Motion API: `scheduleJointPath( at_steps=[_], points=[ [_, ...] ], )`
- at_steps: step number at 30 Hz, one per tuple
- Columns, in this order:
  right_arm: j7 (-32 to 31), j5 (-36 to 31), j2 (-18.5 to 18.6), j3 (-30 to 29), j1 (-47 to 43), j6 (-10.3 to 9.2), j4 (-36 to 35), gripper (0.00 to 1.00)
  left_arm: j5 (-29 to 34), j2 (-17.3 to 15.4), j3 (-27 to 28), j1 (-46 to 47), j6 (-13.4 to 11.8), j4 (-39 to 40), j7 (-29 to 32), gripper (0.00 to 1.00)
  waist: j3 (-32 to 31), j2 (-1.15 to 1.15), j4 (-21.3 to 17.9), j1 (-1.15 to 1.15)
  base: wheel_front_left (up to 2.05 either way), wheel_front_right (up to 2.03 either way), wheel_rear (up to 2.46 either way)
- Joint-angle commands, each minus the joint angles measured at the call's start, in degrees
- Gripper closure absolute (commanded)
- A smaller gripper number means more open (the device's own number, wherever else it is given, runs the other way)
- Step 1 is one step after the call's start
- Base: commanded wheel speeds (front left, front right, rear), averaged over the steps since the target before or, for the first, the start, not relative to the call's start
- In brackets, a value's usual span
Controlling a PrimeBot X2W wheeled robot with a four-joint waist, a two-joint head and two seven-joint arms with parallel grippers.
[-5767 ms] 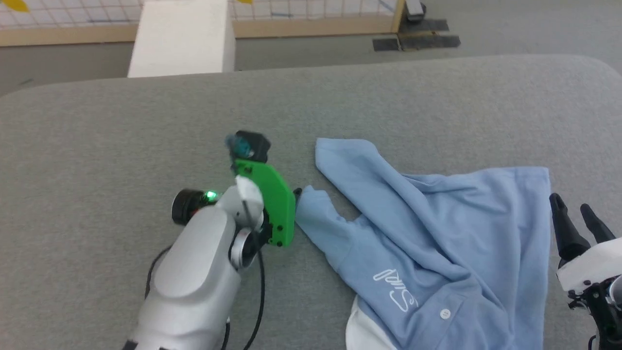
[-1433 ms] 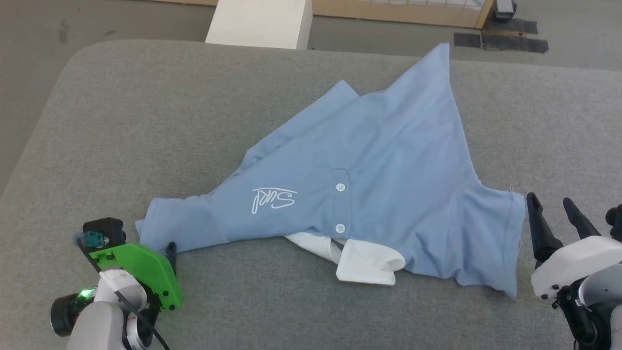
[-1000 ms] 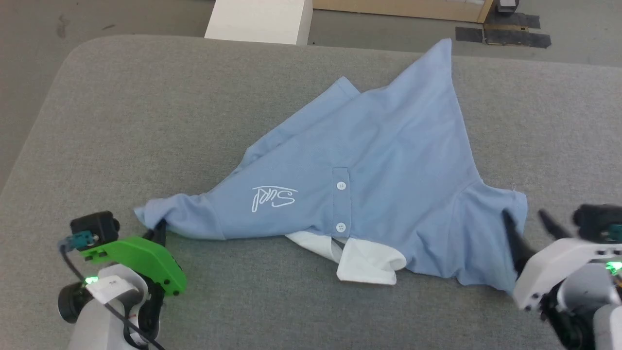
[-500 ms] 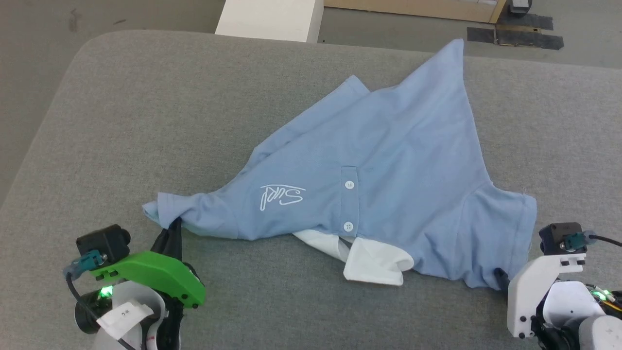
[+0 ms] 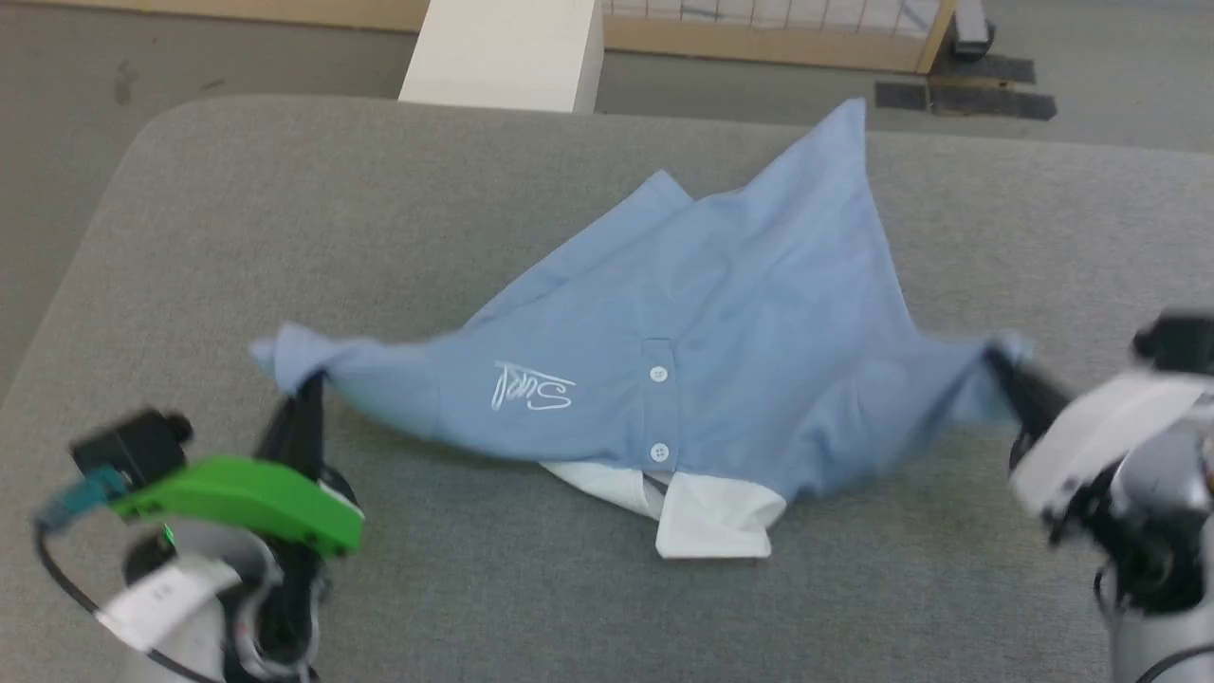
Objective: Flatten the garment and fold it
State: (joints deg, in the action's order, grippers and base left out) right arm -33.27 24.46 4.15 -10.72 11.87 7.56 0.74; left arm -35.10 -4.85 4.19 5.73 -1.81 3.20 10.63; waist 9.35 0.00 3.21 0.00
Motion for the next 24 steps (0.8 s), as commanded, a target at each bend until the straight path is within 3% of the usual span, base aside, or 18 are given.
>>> scheduleJointPath(
  at_steps=[1,5,10,18,24],
  points=[
    [0.6,2.4,0.6,0.0,2.6,-0.08,-1.6,1.00,-0.3,-1.1,0.4,2.6,0.6,1.2,0.6,1.00,-1.8,0.00,-1.1,0.00,0.00,0.00,0.00],
    [-0.6,9.2,3.9,-2.4,8.3,-0.08,-5.3,1.00,0.8,-5.9,1.1,9.1,1.0,4.4,3.7,1.00,-3.8,0.00,-1.9,0.00,0.00,0.00,0.00],
    [-4.5,12.3,6.3,-7.6,15.2,-0.08,-8.0,1.00,1.6,-10.7,2.3,18.3,0.2,8.4,7.9,1.00,-6.2,0.00,-2.8,0.00,0.00,0.00,0.00],
    [-10.2,11.8,5.9,-12.9,23.5,-0.08,-8.9,1.00,2.3,-15.7,2.7,27.8,0.1,6.5,11.9,1.00,-7.5,0.00,-3.3,0.00,0.00,0.00,0.00],
    [-12.3,8.7,5.4,-11.9,28.8,-0.08,-8.0,1.00,2.8,-17.4,0.7,31.7,0.4,1.9,15.2,1.00,-5.1,0.00,-3.5,0.00,0.00,0.00,0.00]
  ],
)
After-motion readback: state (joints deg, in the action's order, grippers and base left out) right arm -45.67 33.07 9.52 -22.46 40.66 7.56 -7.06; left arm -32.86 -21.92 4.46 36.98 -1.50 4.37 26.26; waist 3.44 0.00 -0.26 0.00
